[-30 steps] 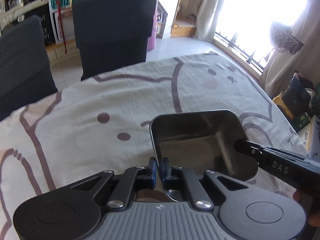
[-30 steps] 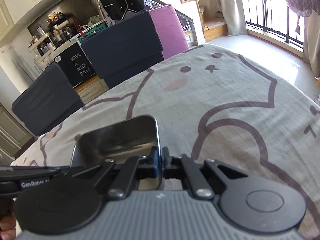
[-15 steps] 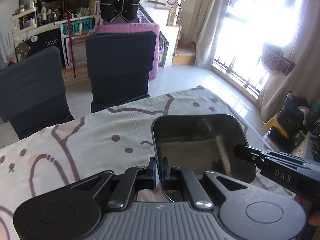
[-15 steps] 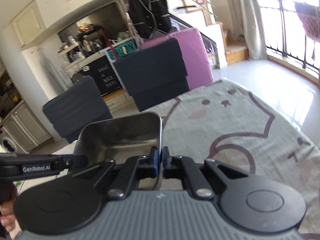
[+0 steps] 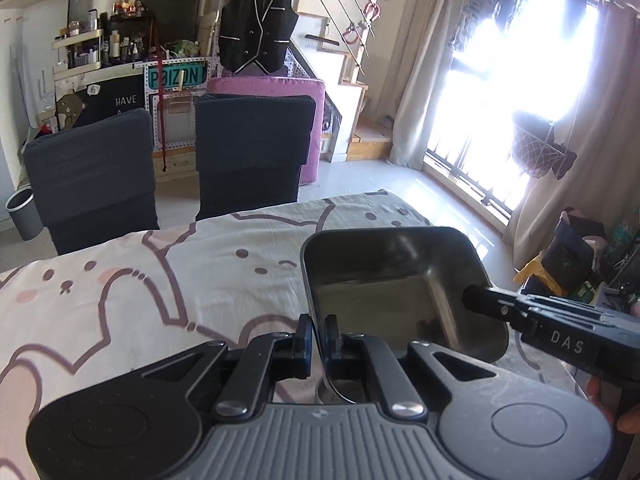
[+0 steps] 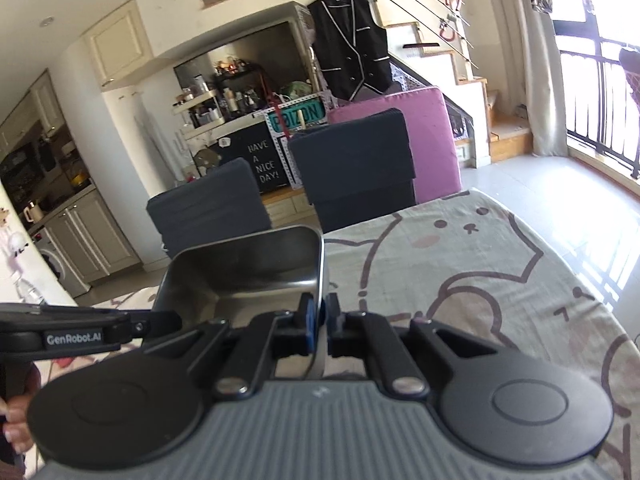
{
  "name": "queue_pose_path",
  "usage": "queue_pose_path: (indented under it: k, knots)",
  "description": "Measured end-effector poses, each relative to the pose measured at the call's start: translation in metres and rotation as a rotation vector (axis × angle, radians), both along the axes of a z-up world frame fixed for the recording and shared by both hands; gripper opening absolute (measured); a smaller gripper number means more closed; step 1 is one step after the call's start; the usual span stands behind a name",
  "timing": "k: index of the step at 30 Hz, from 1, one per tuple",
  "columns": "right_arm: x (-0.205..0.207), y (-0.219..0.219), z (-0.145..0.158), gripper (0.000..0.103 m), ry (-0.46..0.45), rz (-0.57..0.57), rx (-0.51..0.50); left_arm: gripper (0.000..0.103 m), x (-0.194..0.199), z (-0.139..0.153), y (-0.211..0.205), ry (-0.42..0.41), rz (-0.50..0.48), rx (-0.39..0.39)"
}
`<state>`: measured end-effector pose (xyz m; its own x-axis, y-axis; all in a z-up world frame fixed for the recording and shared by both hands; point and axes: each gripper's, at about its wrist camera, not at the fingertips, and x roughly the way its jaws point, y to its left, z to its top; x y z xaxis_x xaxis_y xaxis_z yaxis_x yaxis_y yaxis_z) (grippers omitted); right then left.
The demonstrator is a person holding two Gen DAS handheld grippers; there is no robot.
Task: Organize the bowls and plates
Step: 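Lift the second square steel dish with both grippers toward the first dish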
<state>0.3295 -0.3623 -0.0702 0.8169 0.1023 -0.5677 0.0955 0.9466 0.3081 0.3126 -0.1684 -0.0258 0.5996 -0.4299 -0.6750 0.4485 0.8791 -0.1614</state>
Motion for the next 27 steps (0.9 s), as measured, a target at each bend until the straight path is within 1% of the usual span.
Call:
queue_pose_path:
  k: [6, 11, 13, 19, 21, 27]
  knots:
    - [-0.019, 0.009, -0.004, 0.006, 0.042, 0.043, -0.014, 0.007, -0.035, -0.007, 0.013, 0.008, 0.025, -0.038]
    - [-0.037, 0.009, -0.005, 0.006, 0.054, 0.064, -0.018, 0.007, -0.058, -0.025, 0.02, 0.046, 0.034, -0.077]
    - [-0.04, 0.009, -0.008, 0.007, 0.068, 0.069, -0.018, 0.007, -0.066, -0.035, 0.021, 0.068, 0.035, -0.082]
    - [-0.043, 0.015, -0.021, 0.006, 0.161, 0.091, -0.057, 0.008, -0.074, -0.065, 0.021, 0.159, 0.031, -0.075]
    - [-0.045, 0.019, -0.024, 0.006, 0.183, 0.093, -0.068, 0.008, -0.076, -0.072, 0.019, 0.174, 0.027, -0.067]
    - [-0.044, 0.027, -0.03, 0.006, 0.234, 0.095, -0.128, 0.01, -0.081, -0.088, 0.007, 0.198, -0.02, 0.0]
